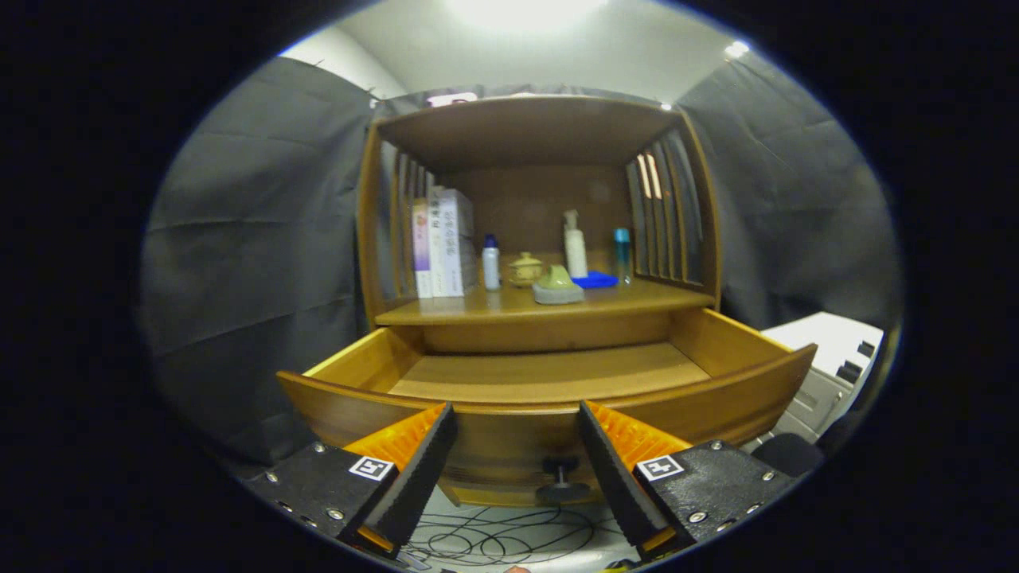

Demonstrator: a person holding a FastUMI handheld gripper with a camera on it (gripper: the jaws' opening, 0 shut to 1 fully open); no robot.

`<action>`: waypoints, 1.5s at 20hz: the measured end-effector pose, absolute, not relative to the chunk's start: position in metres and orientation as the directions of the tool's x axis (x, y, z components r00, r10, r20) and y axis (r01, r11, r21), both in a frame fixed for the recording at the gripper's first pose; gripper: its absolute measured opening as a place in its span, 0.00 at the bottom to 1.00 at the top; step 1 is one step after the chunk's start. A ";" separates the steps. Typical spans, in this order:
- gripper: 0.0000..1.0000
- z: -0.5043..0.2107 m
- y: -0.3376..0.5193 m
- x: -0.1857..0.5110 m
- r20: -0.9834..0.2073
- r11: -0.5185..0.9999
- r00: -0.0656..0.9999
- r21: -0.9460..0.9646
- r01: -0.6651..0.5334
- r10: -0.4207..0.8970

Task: Pull open the drawer, take out the items inside it, and place them on the countertop above the cabinet.

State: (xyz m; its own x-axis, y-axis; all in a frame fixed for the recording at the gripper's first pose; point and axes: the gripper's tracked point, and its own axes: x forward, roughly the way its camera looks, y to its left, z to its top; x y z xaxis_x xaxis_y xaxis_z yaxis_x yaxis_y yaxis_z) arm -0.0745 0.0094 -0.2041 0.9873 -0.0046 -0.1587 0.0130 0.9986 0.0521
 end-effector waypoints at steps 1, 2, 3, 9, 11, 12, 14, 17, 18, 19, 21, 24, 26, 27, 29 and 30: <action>0.95 -0.206 0.002 -0.077 -0.161 0.998 0.987 0.054 0.027 -0.018; 0.94 -0.206 0.003 -0.072 -0.151 0.997 0.988 0.076 0.032 -0.020; 0.94 -0.206 0.003 -0.073 -0.142 0.995 0.990 0.093 0.036 -0.023; 0.93 -0.210 0.000 -0.075 -0.116 1.000 0.993 0.005 0.015 -0.014; 0.93 -0.212 0.000 -0.074 -0.113 1.000 0.994 0.001 0.012 -0.012; 0.93 -0.212 0.000 -0.074 -0.113 1.000 0.994 -0.013 0.008 -0.009; 0.93 -0.213 0.000 -0.075 -0.111 0.999 0.994 -0.054 0.000 -0.006; 0.93 -0.216 0.000 -0.075 -0.108 0.992 0.994 -0.124 -0.003 -0.010; 0.94 -0.217 0.000 -0.075 -0.109 0.990 0.994 -0.143 -0.003 -0.013; 0.94 -0.219 -0.002 -0.075 -0.113 0.987 0.993 -0.160 0.000 -0.018; 0.94 -0.233 -0.008 -0.075 -0.146 0.985 0.989 -0.172 0.007 -0.033; 0.94 -0.242 -0.012 -0.076 -0.159 0.989 0.987 -0.147 0.005 -0.029; 0.93 -0.243 -0.013 -0.075 -0.152 0.990 0.988 -0.141 0.004 -0.026; 0.93 -0.242 -0.014 -0.074 -0.149 0.989 0.989 -0.147 0.000 -0.023; 0.94 -0.242 -0.015 -0.069 -0.157 0.991 0.988 -0.131 -0.010 -0.011; 0.94 -0.242 -0.016 -0.065 -0.158 0.992 0.987 -0.125 -0.017 -0.003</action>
State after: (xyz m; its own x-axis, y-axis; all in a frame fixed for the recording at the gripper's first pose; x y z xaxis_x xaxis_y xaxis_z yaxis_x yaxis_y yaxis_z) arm -0.0650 -0.0162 -0.2423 0.9874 -0.0025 -0.1584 -0.0174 0.9921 -0.1246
